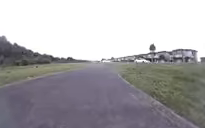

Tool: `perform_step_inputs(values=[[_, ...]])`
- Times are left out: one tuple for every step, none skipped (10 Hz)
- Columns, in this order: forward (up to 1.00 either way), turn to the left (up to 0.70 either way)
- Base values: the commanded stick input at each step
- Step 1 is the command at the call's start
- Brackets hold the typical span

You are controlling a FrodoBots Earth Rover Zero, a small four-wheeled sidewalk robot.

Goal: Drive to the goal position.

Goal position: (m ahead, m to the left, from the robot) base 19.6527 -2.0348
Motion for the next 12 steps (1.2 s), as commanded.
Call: perform_step_inputs(values=[[0.70,0.00],[0.70,0.05],[0.70,0.19],[0.70,0.35],[0.70,0.35],[0.70,0.35],[0.70,0.21],[0.70,0.02],[0.70,0.00],[0.70,0.00],[0.70,0.00],[0.70,0.00]])
